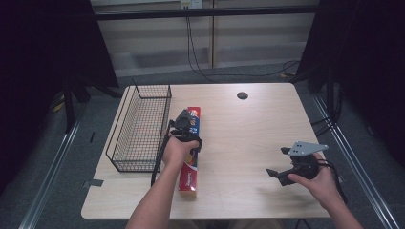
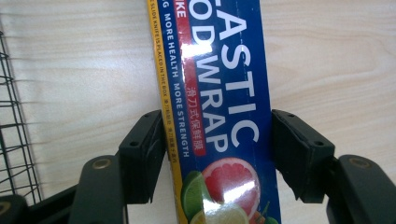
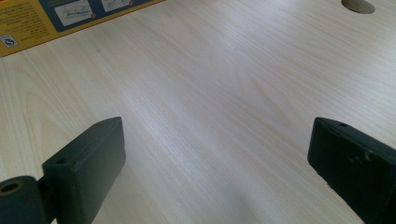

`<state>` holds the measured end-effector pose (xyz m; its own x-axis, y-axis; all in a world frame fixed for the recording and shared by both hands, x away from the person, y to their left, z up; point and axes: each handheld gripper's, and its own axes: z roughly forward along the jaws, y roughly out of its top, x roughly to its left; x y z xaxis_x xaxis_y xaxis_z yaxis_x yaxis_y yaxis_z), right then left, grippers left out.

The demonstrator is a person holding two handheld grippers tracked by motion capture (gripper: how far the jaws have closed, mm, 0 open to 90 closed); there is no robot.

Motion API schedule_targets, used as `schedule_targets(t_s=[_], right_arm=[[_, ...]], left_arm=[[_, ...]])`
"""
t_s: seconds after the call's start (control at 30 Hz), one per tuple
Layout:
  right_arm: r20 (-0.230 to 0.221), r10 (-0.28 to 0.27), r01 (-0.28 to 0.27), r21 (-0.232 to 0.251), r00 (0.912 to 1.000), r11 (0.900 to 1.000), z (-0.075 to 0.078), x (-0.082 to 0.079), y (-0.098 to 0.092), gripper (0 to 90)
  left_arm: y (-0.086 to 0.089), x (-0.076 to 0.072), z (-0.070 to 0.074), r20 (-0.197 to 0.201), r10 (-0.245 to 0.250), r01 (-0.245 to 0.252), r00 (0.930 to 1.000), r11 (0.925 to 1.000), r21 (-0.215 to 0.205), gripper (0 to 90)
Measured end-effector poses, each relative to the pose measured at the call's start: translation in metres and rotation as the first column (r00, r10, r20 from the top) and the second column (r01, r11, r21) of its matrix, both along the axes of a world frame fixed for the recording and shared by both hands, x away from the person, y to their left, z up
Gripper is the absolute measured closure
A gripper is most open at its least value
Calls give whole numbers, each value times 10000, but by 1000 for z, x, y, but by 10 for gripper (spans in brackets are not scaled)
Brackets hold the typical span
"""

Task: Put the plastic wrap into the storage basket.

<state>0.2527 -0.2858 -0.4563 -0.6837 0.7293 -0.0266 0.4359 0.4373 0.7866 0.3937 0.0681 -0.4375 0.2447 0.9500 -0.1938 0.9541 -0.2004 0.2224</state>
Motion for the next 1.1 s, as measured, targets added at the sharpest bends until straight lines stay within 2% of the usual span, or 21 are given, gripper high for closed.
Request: schedule_targets(t_s=[0.23,0.33,0.4,0.53,0.57,0.6,0.7,0.93,1.1], right_arm=[[40,-7,7,27,10000,10000,0,0,0,39],[-12,19,-19,14,10000,10000,0,0,0,39],[17,9,-9,16,10000,10000,0,0,1,39],[7,68,-68,-2,10000,10000,0,-1,0,38],[-2,91,-91,19,10000,10000,0,-1,0,37],[-2,91,-91,19,10000,10000,0,-1,0,37],[72,110,-110,17,9999,9999,1,-1,-1,38],[145,99,-99,-33,9998,9999,1,-1,-2,38],[114,140,-140,-38,9998,9999,0,0,-2,38]], left_arm=[[-3,3,-2,435,227,-230,9988,9997,67,371],[-7,4,-4,583,463,-478,9972,9985,251,369],[-7,5,-6,670,420,-441,9969,9986,304,371],[-10,7,-5,530,449,-472,9976,9980,432,394],[-10,9,-3,439,386,-415,9983,9970,659,402],[-10,9,-3,439,386,-415,9983,9970,659,411],[-11,11,0,81,72,-80,9999,9950,996,424],[-8,10,7,-105,-170,179,9998,9953,949,430],[-6,9,17,-201,-478,497,9987,9926,1105,433]])
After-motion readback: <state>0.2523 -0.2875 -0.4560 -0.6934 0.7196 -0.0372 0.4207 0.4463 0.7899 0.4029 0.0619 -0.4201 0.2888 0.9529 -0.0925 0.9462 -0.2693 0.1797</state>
